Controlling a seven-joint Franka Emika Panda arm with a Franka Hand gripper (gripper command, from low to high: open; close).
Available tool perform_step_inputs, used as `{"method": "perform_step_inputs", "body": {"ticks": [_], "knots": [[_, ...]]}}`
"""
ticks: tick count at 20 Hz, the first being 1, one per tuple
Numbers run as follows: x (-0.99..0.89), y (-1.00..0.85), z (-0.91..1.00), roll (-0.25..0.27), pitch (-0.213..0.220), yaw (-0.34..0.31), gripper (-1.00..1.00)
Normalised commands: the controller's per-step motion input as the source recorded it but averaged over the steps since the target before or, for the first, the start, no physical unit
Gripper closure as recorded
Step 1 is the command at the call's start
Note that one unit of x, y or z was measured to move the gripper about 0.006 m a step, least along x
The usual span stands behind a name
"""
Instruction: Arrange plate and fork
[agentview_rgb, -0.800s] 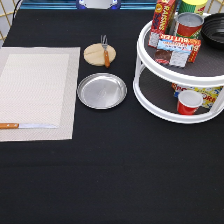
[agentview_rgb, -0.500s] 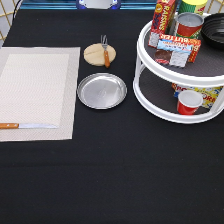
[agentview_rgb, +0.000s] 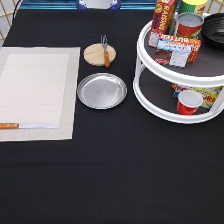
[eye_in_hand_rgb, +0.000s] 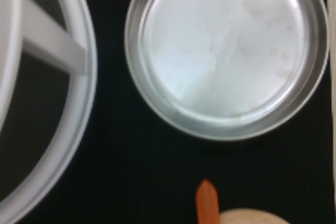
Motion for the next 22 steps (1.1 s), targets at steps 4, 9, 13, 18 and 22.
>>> {"method": "perform_step_inputs", "body": {"ticks": [4, 9, 13, 18, 22], "knots": [[0.82, -0.23, 0.0, 0.0, 0.046, -0.042, -1.0], [0.68, -0.24, -0.11, 0.008, 0.015, -0.027, -1.0], [0.68, -0.13, -0.16, 0.02, 0.005, -0.003, -1.0], [0.75, -0.04, -0.17, 0.023, 0.011, 0.0, -1.0], [0.73, -0.02, -0.22, 0.032, 0.018, 0.0, -1.0]]}}
